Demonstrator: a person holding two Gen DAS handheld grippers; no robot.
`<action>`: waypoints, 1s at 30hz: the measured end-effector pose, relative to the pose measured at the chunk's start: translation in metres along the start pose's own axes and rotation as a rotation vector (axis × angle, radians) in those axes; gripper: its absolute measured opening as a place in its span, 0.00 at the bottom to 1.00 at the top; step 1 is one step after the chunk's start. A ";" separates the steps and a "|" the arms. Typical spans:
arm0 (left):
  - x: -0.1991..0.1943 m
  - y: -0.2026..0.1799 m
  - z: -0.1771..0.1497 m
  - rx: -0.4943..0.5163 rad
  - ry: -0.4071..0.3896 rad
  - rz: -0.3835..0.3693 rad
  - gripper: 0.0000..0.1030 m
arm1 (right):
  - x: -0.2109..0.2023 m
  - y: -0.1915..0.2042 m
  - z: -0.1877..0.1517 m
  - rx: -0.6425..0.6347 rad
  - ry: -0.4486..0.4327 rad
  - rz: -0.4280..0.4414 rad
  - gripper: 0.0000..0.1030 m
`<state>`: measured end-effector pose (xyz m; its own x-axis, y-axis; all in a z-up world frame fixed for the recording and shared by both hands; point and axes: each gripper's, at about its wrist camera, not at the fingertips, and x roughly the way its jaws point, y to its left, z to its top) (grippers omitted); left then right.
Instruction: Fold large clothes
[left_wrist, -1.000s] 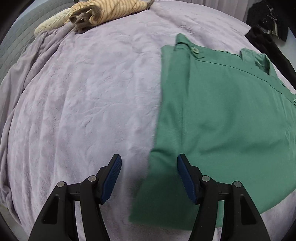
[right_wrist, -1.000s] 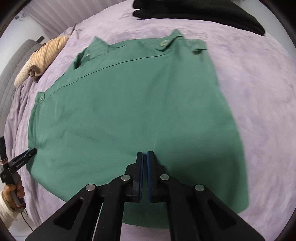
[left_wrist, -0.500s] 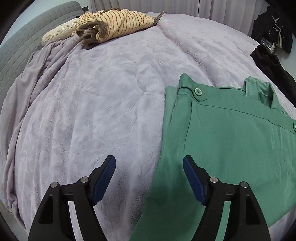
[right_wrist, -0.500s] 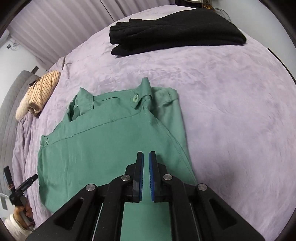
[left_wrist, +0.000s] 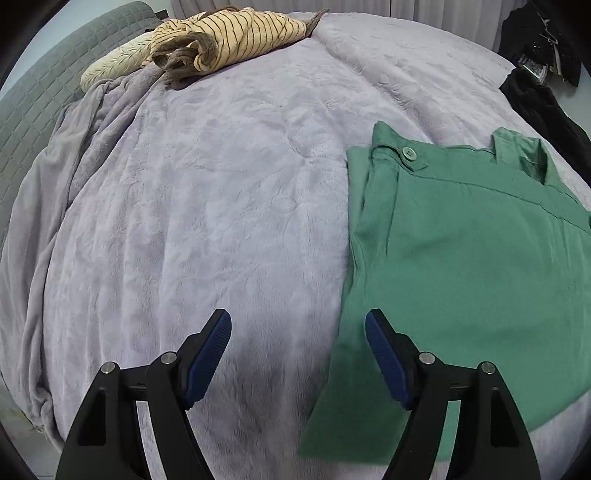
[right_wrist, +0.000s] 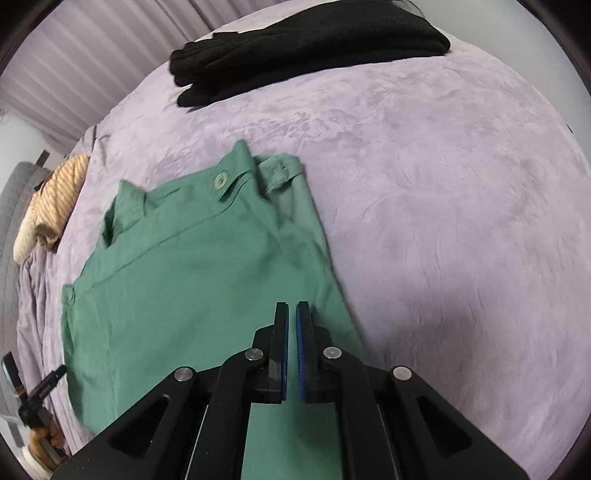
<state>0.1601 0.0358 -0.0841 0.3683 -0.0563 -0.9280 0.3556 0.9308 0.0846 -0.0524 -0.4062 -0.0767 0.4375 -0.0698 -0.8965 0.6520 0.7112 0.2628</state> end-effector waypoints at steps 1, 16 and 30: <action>-0.001 -0.001 -0.009 0.007 0.009 -0.008 0.74 | -0.004 0.003 -0.011 -0.026 0.008 -0.006 0.05; -0.005 0.036 -0.071 -0.081 0.170 0.025 0.83 | -0.036 -0.035 -0.086 0.104 0.135 -0.040 0.05; -0.066 -0.002 -0.088 -0.023 0.163 -0.052 0.83 | -0.069 0.047 -0.110 0.088 0.106 0.109 0.85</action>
<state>0.0598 0.0697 -0.0548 0.2052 -0.0468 -0.9776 0.3502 0.9363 0.0287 -0.1203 -0.2912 -0.0420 0.4442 0.0817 -0.8922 0.6577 0.6465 0.3866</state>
